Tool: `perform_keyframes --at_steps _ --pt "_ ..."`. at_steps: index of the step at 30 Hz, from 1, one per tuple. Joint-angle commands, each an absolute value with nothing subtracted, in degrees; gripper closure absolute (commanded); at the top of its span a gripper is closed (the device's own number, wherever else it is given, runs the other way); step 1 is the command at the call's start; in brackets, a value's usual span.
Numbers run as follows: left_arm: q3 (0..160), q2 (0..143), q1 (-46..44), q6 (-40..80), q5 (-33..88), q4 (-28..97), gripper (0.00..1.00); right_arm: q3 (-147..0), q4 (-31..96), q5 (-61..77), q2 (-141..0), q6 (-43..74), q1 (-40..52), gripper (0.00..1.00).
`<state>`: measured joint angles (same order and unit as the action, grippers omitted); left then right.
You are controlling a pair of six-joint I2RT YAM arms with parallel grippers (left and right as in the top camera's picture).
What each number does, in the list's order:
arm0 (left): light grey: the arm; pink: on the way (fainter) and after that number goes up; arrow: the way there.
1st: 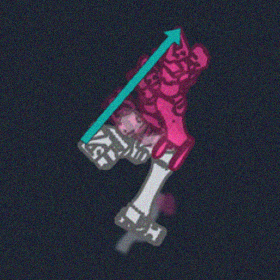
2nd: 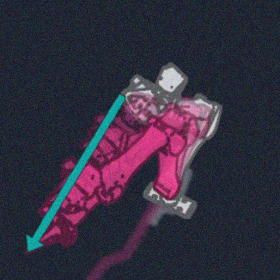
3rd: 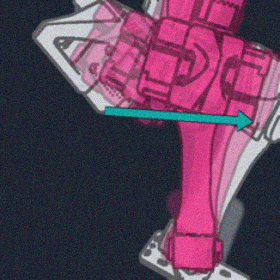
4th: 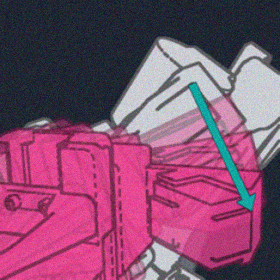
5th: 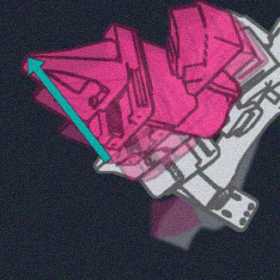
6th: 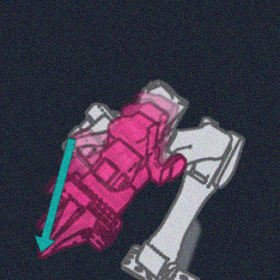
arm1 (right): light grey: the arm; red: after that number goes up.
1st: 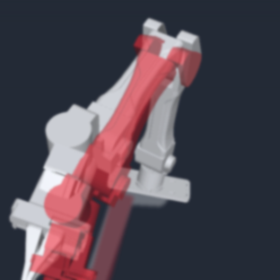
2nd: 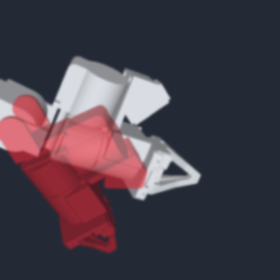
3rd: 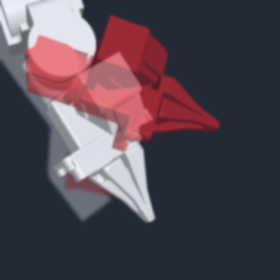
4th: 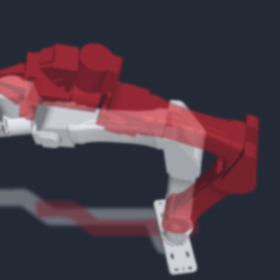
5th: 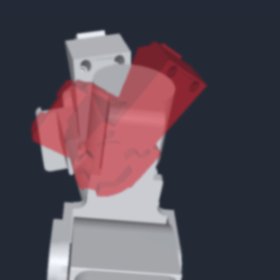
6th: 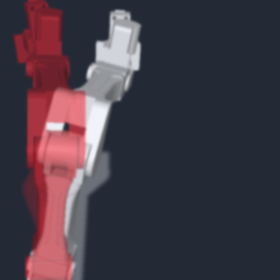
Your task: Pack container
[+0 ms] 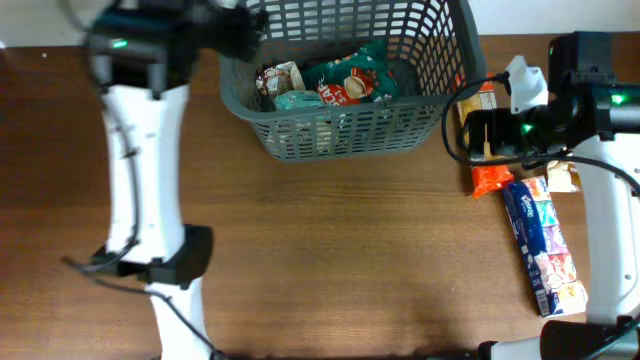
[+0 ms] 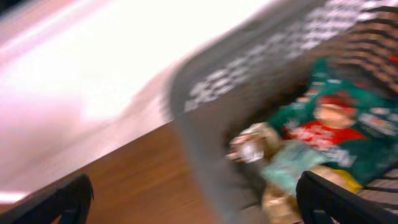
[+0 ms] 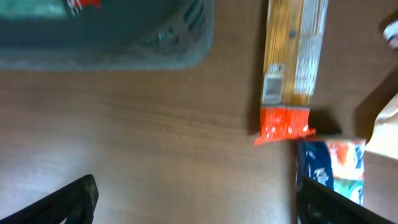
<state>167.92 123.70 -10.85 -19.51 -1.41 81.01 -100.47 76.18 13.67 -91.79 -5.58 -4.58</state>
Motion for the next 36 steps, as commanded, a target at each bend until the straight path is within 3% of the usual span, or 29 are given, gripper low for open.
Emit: perform_keyframes --at_steps 1,4,8,14,25,36 --pt "163.2 114.9 -2.0 -18.9 -3.9 80.4 0.01 -104.4 74.5 14.6 -91.7 -5.5 -5.0 0.01" --pt "156.6 108.4 6.1 -18.9 -2.5 78.8 0.01 -106.9 74.1 14.3 -91.7 -5.5 -5.0 0.01" --pt "146.8 101.1 18.6 -18.7 7.9 75.6 0.01 -111.4 75.4 8.5 -91.7 -5.7 -5.0 0.01" --pt "135.5 97.6 31.6 -16.6 17.1 71.3 0.01 -119.7 81.7 7.7 -91.1 -5.6 -5.3 0.01" --pt "116.2 97.7 37.6 -15.9 15.7 65.0 0.01 -113.1 81.5 -0.8 -81.5 -2.0 -5.5 0.01" --pt "108.2 97.8 37.6 -15.9 15.7 65.4 0.01 -111.4 75.2 6.2 -101.5 2.2 -13.5 0.01"
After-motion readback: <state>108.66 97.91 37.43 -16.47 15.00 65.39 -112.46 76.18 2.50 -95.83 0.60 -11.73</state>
